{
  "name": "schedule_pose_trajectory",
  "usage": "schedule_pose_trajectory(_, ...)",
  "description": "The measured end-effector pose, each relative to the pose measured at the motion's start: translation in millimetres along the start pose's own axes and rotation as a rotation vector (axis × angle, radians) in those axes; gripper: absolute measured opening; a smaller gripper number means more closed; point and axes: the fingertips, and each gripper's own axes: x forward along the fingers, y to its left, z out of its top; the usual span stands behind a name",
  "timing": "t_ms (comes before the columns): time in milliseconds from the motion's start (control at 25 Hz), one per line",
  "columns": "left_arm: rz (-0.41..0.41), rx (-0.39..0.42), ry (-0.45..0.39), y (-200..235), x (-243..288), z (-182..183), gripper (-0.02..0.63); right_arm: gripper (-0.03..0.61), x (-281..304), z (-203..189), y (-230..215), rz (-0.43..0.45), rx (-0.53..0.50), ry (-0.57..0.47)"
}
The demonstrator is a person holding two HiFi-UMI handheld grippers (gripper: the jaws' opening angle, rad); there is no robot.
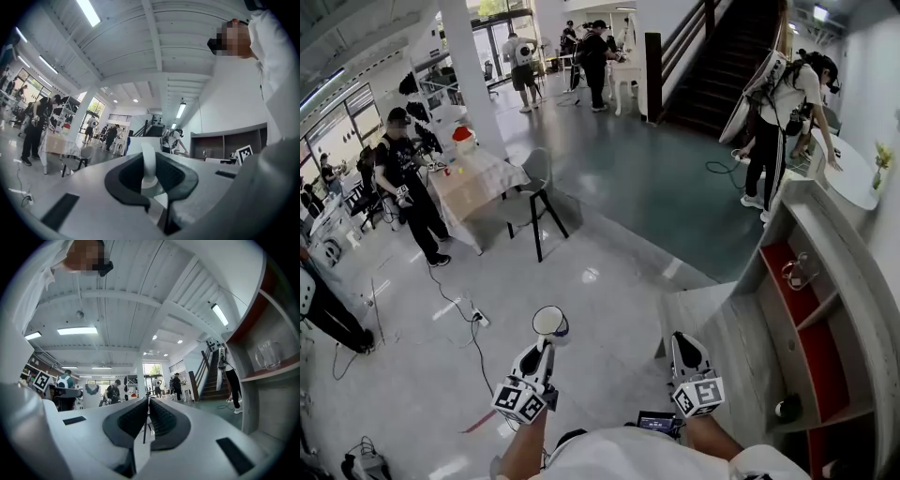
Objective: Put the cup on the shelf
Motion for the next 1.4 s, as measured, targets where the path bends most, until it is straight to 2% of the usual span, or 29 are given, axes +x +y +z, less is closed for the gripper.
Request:
schedule_pose_trajectory(360,0.026,0.036,0.01,22.6,28.8,-10.4,0.061,0.037,21.8,-15.0,-28.0,-0.01,0.004,0.017)
schedule_pose_trajectory(640,-0.026,0.043,0.021,44.2,73.2,-18.7,0.061,0.037,47.1,-22.1,-49.6,-0.064,-0.009,0.019)
schedule_pose_trajectory(1000,-0.238,0.015,0.08,46.1,191.4,-43.7,0.061,0.037,68.6,-29.1,-98.4,-0.246,-0.032,0.018)
schedule_pose_trajectory(1240,-0.446,-0.001,0.118,22.8,274.7,-48.5,0.061,0.037,46.9,-13.0,-149.4,-0.501,-0.064,0.021)
schedule_pose_trajectory(1400,-0.581,-0.019,0.128,-5.5,321.4,-48.5,0.061,0.037,26.1,4.6,-163.2,-0.634,-0.087,0.008)
